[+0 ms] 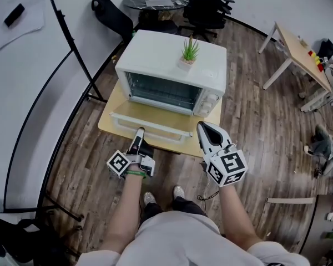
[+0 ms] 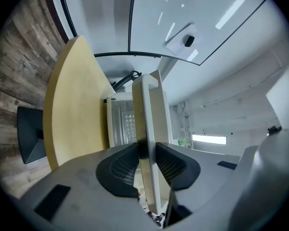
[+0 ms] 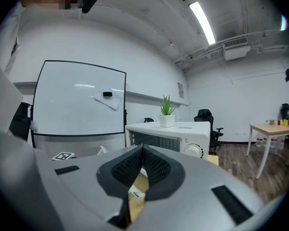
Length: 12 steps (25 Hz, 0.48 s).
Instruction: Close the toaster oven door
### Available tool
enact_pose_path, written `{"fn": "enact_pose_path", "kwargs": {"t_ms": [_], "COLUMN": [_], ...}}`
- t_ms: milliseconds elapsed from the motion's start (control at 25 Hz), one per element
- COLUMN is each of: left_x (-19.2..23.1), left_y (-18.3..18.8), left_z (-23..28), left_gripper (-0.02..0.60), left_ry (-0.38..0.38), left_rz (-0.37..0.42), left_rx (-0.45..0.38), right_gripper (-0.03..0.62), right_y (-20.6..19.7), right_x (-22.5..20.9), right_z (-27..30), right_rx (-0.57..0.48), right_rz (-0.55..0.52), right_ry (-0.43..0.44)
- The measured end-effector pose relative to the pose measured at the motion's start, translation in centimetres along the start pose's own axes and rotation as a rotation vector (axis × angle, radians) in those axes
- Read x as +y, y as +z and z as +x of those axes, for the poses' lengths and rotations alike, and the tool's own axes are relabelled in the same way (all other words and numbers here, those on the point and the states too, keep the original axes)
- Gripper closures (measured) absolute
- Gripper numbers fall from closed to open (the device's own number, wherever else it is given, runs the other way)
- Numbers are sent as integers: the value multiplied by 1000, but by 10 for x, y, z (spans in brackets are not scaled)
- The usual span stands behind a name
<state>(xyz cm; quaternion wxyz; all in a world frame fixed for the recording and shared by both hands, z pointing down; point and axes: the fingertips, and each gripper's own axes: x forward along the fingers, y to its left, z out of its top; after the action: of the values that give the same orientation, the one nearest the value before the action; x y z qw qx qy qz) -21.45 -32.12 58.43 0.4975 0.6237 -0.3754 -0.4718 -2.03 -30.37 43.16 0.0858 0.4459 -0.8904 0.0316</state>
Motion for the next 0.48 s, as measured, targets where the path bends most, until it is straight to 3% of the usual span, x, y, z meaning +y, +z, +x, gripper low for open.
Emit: {"fn": "enact_pose_path", "kwargs": {"t_ms": [320, 480], "left_x": [-33, -40], "left_y": [9, 11], "left_z": [36, 53], "left_gripper": [469, 469], "left_ry": [-38, -15], "left_rz": [5, 14], "left_rx": [-17, -22], "right_gripper": [594, 592], "right_y": [9, 12], "right_x": [-12, -19], "right_z": [-6, -7], "right_rx": [-26, -34], "right_rz": [4, 8], "right_ry": [-29, -49]}}
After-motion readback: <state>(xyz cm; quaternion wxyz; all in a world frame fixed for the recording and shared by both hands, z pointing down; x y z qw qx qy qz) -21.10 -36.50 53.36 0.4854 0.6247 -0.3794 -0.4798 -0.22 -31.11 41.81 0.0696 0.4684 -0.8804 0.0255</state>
